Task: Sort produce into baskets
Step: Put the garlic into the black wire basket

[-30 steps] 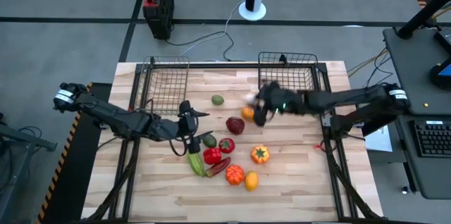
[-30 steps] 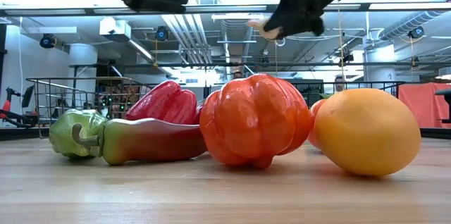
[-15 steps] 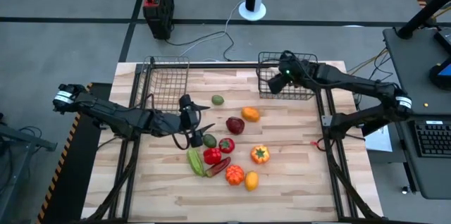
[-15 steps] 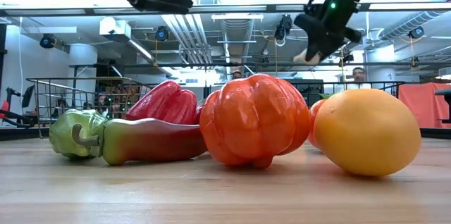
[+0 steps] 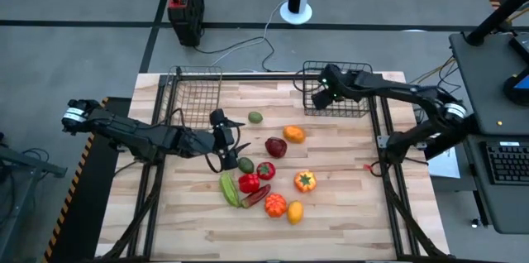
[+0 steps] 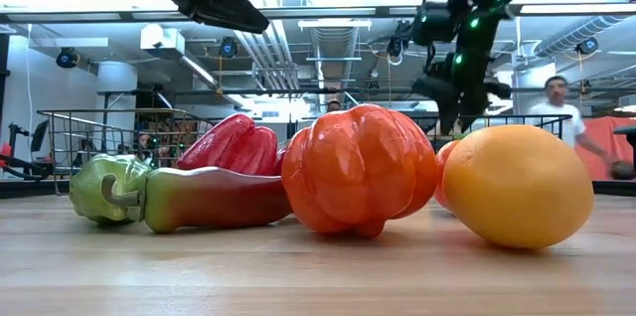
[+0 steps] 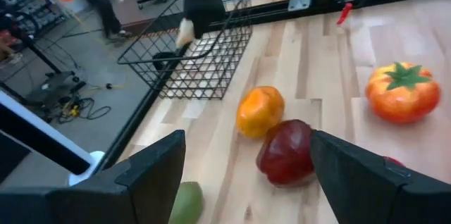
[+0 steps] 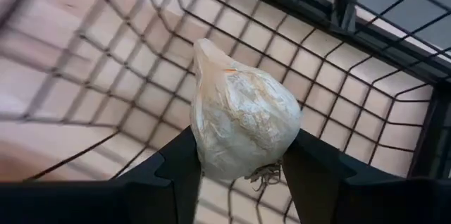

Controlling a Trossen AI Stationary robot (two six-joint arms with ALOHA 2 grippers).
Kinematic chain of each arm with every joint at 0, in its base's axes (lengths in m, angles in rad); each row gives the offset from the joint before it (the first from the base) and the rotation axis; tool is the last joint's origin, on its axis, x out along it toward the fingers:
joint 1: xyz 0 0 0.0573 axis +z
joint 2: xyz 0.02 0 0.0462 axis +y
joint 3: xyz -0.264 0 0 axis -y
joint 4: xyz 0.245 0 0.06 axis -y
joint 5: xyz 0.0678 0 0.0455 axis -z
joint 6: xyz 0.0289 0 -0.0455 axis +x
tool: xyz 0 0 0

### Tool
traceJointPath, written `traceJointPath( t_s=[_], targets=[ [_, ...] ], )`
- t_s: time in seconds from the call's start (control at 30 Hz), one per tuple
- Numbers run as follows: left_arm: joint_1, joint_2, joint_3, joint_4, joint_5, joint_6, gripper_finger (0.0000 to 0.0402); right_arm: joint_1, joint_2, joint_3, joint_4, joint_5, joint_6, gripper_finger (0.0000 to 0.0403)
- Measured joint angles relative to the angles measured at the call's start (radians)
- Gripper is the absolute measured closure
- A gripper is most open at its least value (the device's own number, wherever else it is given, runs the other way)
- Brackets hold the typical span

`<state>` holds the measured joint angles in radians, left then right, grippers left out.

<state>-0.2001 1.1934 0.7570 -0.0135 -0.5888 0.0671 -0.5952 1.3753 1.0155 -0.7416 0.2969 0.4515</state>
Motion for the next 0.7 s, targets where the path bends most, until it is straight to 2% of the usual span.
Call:
traceJointPath(
  t_s=[0.3,0.5,0.7],
  targets=[
    [0.014,0.000,0.000,-0.012,0.032,-0.004,0.0118,-0.031,0.149,0.081,0.001,-0.016,-0.069,0.0236],
    [0.015,0.000,0.000,-0.012,0.032,-0.009,0.0118,-0.032,0.179,0.111,0.002,-0.020,-0.110,0.0234],
    [0.014,0.000,0.000,-0.011,0.032,-0.024,0.0118,-0.044,0.176,0.109,-0.005,-0.056,-0.118,0.0202]
  ],
)
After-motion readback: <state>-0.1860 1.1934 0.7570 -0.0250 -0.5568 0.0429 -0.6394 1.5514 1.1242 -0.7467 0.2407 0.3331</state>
